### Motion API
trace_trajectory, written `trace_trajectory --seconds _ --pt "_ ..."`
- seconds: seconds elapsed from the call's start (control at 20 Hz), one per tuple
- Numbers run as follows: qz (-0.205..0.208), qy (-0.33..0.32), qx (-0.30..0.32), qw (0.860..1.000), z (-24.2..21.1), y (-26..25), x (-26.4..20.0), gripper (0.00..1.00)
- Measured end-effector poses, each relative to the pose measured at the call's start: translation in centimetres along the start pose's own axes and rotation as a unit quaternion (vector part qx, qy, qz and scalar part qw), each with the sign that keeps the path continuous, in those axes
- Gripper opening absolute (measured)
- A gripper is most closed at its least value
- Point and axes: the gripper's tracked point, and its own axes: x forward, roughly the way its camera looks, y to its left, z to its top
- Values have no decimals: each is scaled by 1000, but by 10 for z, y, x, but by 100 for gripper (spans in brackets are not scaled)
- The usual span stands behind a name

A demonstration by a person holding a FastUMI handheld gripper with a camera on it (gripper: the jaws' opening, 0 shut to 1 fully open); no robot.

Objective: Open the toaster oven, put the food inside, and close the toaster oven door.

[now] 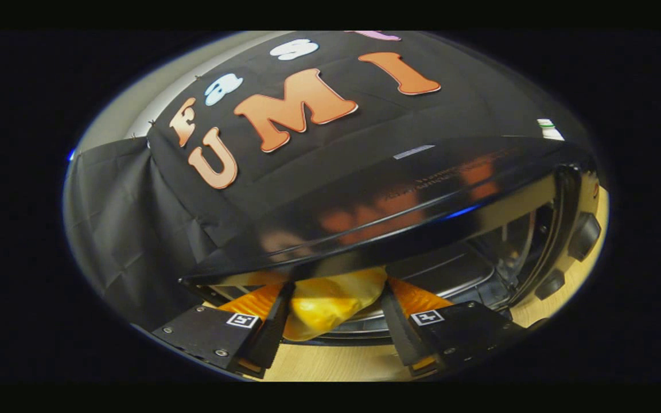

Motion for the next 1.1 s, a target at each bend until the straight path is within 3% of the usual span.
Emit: trace_trajectory --seconds 0.3,0.6,1.1 --pt "-19 12 -15 1000 -5 -8 19 81" --pt "-31 27 -68 997 -16 -9 16 81" --pt "-66 22 -49 996 -21 -8 -7 82"
